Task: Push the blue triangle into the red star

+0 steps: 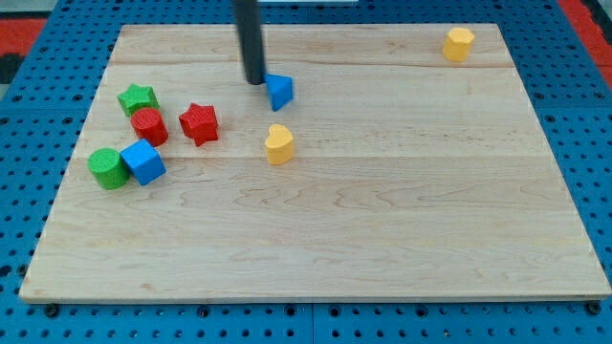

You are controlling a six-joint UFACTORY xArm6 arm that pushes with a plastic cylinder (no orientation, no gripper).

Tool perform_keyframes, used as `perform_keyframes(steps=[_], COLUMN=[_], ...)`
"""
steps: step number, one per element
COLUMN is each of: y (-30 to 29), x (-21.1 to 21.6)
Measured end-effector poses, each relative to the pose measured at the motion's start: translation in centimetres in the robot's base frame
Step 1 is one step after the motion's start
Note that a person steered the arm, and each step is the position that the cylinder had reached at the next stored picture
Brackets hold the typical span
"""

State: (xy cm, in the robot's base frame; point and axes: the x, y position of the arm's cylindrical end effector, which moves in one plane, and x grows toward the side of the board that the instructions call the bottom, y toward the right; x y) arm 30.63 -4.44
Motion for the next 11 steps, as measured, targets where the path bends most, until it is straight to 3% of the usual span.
perform_keyframes(steps=[2,3,4,5,7,8,10,11], y=[9.2,6.0,-0.9,-1.8,6.1,3.5,-9.5,-8.5], x=[0.5,1.1,1.1,0.7,0.2,3.2,3.4,3.4])
